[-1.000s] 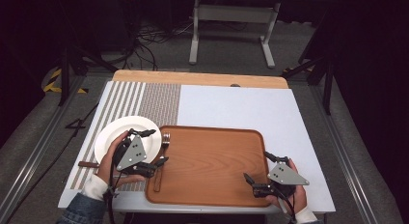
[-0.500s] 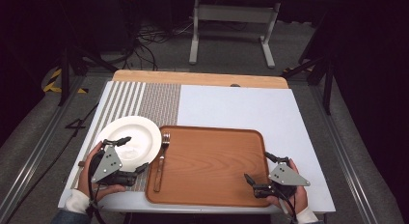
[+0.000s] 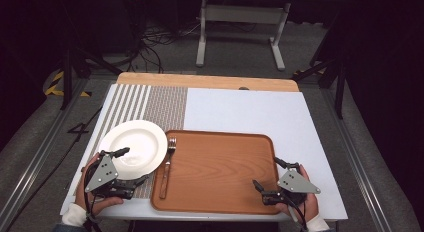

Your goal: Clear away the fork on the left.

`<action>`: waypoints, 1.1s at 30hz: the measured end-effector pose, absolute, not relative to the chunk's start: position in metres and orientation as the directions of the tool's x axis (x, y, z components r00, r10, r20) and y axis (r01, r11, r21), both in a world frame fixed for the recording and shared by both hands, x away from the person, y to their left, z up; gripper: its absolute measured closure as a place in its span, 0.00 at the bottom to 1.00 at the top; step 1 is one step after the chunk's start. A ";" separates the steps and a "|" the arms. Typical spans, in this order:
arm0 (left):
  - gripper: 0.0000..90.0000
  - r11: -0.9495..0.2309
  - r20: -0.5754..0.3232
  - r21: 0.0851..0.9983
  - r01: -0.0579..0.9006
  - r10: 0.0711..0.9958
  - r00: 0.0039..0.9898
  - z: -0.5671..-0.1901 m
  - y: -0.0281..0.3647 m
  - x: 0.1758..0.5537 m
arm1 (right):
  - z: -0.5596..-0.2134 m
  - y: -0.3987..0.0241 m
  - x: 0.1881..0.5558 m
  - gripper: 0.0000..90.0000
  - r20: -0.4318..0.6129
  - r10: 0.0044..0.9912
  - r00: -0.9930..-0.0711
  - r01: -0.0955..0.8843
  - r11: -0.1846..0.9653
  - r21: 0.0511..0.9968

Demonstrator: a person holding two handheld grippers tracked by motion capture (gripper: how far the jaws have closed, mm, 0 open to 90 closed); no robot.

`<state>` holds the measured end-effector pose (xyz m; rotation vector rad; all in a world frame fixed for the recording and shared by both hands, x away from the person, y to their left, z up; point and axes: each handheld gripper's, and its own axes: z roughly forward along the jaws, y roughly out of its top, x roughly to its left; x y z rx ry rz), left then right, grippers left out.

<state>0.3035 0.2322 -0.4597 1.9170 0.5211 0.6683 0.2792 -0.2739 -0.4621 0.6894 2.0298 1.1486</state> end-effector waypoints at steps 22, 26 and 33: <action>0.04 -0.413 0.234 0.910 0.046 0.601 0.764 -0.458 0.231 0.304 | -0.463 -0.276 0.280 0.07 -0.300 0.727 -0.618 0.112 0.459 0.881; 0.04 -0.412 0.229 0.910 0.049 0.597 0.769 -0.459 0.231 0.304 | -0.463 -0.277 0.281 0.07 -0.300 0.726 -0.619 0.113 0.460 0.880; 0.04 -0.408 0.225 0.912 0.046 0.590 0.775 -0.458 0.228 0.304 | -0.464 -0.277 0.281 0.07 -0.295 0.725 -0.622 0.114 0.457 0.882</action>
